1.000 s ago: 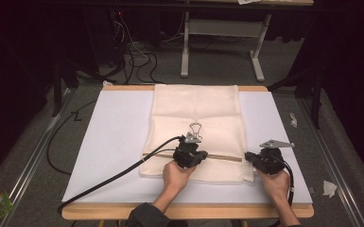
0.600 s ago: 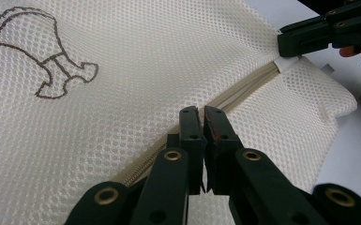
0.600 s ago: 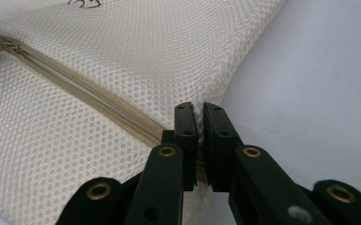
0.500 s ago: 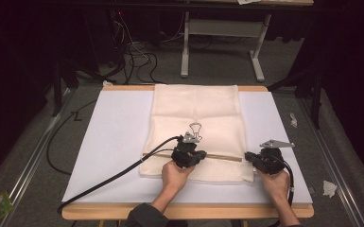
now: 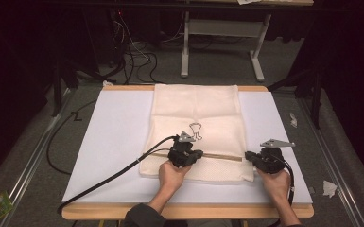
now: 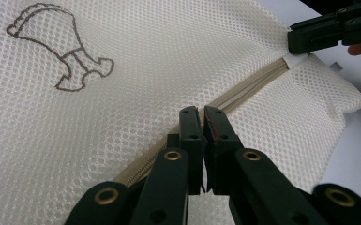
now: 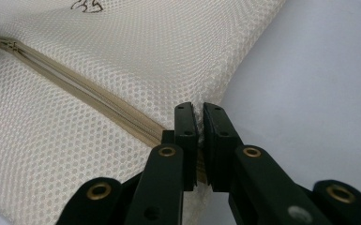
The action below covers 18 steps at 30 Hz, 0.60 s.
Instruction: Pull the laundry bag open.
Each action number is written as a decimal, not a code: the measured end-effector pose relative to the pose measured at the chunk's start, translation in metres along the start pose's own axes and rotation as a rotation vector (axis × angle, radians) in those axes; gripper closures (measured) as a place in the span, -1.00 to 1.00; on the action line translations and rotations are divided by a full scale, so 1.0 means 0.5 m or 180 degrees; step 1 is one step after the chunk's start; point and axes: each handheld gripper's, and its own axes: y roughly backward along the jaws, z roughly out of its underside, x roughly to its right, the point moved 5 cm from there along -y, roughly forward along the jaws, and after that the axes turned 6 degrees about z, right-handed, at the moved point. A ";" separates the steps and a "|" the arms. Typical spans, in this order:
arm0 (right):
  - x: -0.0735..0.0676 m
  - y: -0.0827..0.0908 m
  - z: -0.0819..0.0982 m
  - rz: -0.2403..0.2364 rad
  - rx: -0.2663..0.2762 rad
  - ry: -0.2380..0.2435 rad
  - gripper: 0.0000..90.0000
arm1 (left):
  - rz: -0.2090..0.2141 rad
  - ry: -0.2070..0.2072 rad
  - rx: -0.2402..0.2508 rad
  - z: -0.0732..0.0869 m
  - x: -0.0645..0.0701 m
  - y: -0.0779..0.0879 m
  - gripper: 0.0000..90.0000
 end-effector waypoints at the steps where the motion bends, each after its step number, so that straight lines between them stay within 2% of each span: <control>1: -0.001 0.000 0.000 0.0000 -0.0002 -0.0001 0.91 | 0.0017 0.0010 -0.0003 0.000 0.001 0.000 0.94; 18: 0.000 0.000 -0.002 -0.0010 -0.0016 0.0020 0.91 | -0.0001 0.0015 -0.0009 0.002 -0.004 0.003 0.94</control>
